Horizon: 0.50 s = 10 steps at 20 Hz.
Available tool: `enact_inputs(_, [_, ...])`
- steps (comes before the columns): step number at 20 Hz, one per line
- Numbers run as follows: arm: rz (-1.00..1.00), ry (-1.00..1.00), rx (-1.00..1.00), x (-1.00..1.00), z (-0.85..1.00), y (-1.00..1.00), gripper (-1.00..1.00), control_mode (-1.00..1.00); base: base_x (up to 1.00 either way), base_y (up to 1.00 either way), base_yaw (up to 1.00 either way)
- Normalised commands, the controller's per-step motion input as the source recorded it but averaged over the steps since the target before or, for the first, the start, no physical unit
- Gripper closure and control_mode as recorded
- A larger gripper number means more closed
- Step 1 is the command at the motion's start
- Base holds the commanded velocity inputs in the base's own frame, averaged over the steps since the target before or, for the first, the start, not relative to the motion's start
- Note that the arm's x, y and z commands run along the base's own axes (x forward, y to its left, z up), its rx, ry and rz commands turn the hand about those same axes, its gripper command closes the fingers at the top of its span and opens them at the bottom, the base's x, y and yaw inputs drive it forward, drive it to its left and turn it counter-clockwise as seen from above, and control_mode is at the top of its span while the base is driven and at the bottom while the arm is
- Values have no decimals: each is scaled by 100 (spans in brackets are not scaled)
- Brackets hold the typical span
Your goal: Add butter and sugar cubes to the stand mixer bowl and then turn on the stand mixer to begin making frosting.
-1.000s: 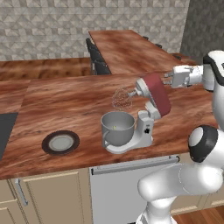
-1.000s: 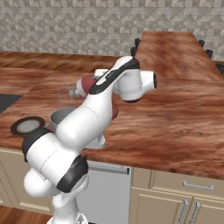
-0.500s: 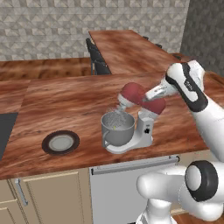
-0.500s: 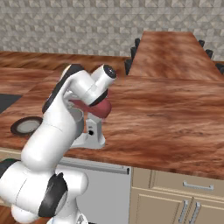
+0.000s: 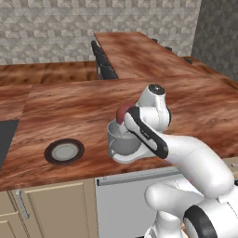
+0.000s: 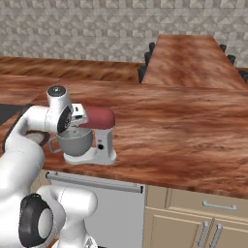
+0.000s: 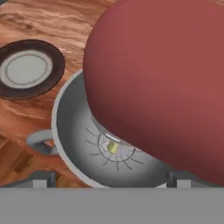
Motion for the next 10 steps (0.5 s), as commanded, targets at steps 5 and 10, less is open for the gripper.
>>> enact_inputs(5, [-15,-2,-21,-4,-2,66,-100,-100,0,0,0])
enact_inputs(10, [-28,-1,-11,-73,79,-19,-100,-100,0,0,0])
